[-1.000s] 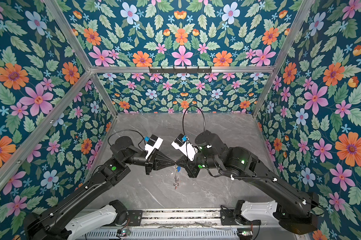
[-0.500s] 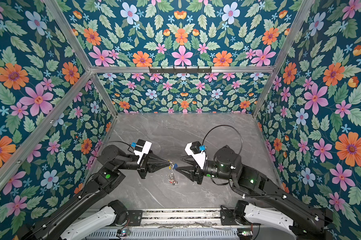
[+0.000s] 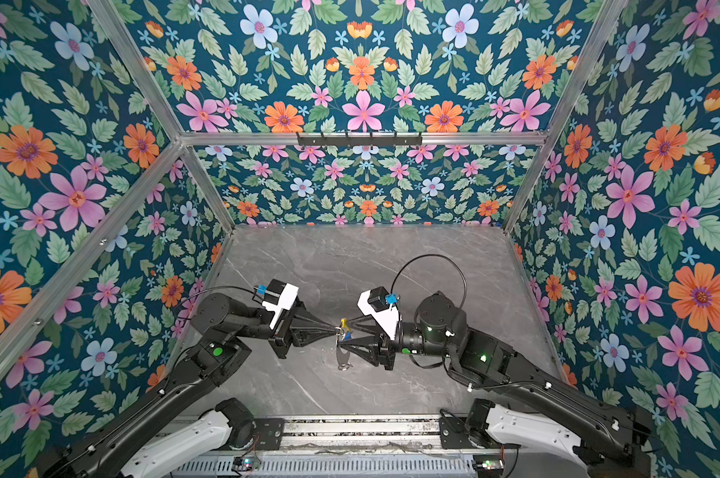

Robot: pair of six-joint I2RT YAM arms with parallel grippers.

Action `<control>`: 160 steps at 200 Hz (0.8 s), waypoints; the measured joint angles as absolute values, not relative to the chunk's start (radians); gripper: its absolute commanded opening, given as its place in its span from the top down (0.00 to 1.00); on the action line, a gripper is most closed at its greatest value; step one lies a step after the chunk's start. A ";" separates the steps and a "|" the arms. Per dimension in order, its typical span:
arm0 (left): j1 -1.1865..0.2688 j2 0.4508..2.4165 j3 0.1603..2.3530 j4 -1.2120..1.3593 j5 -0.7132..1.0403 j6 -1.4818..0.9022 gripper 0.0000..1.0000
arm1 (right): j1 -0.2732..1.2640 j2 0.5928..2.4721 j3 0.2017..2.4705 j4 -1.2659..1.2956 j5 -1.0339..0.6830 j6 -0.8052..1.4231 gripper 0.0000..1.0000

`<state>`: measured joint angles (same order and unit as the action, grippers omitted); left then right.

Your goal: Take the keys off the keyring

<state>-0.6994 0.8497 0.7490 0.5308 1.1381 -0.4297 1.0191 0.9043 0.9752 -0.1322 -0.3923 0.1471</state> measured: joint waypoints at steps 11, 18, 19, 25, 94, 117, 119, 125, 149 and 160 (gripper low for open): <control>-0.699 0.850 0.747 0.535 1.139 -0.439 1.00 | 1.019 0.908 0.978 -0.130 -0.401 0.150 0.66; -0.699 0.851 0.746 0.536 1.139 -0.439 1.00 | 1.019 0.910 0.979 -0.129 -0.410 0.150 0.69; -0.699 0.851 0.746 0.536 1.139 -0.439 1.00 | 1.019 0.910 0.979 -0.128 -0.410 0.150 0.69; -0.699 0.851 0.745 0.538 1.138 -0.439 1.00 | 1.019 0.910 0.979 -0.126 -0.414 0.150 0.71; -0.699 0.842 0.737 0.549 1.093 -0.442 1.00 | 1.019 0.902 0.976 -0.117 -0.430 0.151 0.86; -0.699 0.839 0.736 0.551 1.085 -0.442 1.00 | 1.019 0.902 0.977 -0.117 -0.430 0.151 0.96; -0.699 0.838 0.736 0.551 1.084 -0.442 1.00 | 1.019 0.902 0.977 -0.117 -0.430 0.151 0.97; -0.699 0.838 0.735 0.552 1.080 -0.442 1.00 | 1.019 0.902 0.977 -0.117 -0.430 0.151 1.00; -0.699 0.833 0.726 0.561 1.069 -0.443 1.00 | 1.019 0.911 0.984 -0.121 -0.432 0.154 1.00; -0.699 0.831 0.717 0.578 1.064 -0.447 1.00 | 1.019 0.916 0.988 -0.126 -0.434 0.154 1.00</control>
<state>-0.6994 0.8310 0.7166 0.5777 1.0637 -0.4473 1.0191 0.9157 0.9882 -0.1257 -0.4339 0.1543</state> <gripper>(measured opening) 0.050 0.060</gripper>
